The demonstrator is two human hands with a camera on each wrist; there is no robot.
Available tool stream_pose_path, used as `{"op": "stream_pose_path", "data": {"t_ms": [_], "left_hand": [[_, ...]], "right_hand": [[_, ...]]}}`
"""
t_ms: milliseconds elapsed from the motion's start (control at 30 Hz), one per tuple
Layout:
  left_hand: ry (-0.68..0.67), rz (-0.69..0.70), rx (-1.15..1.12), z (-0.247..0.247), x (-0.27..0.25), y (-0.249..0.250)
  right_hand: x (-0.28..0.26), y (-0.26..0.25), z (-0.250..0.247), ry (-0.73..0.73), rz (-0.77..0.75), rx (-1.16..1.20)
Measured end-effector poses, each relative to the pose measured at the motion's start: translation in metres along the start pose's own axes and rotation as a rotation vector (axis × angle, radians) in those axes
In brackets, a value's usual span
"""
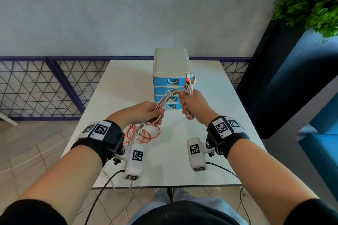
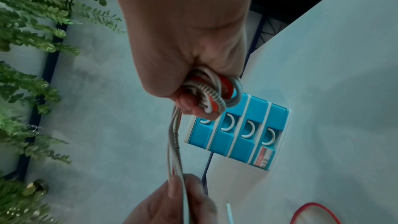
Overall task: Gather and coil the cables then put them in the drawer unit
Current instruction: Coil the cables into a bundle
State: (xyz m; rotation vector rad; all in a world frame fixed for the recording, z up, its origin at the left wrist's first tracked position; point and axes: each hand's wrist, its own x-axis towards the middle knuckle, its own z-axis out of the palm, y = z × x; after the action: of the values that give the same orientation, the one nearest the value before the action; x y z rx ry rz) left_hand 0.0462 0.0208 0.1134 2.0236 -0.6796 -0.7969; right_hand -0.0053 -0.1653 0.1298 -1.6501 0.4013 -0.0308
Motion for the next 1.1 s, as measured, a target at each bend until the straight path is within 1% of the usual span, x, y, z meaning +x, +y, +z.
{"op": "stream_pose_path", "data": {"t_ms": [100, 200, 300, 500, 600, 667, 733, 800, 833, 900, 1000, 1100], "left_hand": [[0.042, -0.007, 0.148, -0.002, -0.001, -0.014], [0.088, -0.051, 0.136, -0.003, -0.006, -0.031], [0.13, -0.038, 0.199, -0.005, -0.009, -0.043], [0.352, -0.036, 0.123, -0.013, -0.009, -0.053], [0.429, -0.014, -0.009, -0.015, -0.009, -0.05], [0.414, -0.02, -0.139, -0.017, -0.01, -0.046], [0.367, -0.102, -0.315, -0.017, -0.01, -0.04], [0.332, -0.197, -0.559, -0.019, -0.008, -0.038], [0.333, -0.207, -0.677, -0.021, -0.009, -0.039], [0.39, -0.153, -0.83, -0.025, -0.015, -0.041], [0.56, -0.035, -0.948, -0.032, -0.018, -0.049], [0.673, 0.046, -1.11, -0.033, -0.015, -0.048]], "right_hand": [[0.005, -0.004, -0.005, 0.083, -0.014, 0.044], [0.008, -0.008, -0.01, 0.097, -0.03, 0.037], [0.009, -0.012, -0.014, 0.139, -0.038, 0.027], [0.014, -0.017, -0.023, 0.213, -0.047, -0.006], [0.017, -0.018, -0.025, 0.246, -0.027, -0.021], [0.018, -0.019, -0.028, 0.257, -0.017, -0.03], [0.02, -0.021, -0.031, 0.272, -0.012, -0.016], [0.021, -0.023, -0.034, 0.289, -0.006, 0.01], [0.022, -0.025, -0.036, 0.297, -0.006, 0.024], [0.023, -0.026, -0.04, 0.315, 0.0, 0.06], [0.026, -0.026, -0.042, 0.316, 0.014, 0.123], [0.026, -0.027, -0.039, 0.307, 0.016, 0.109]]}}
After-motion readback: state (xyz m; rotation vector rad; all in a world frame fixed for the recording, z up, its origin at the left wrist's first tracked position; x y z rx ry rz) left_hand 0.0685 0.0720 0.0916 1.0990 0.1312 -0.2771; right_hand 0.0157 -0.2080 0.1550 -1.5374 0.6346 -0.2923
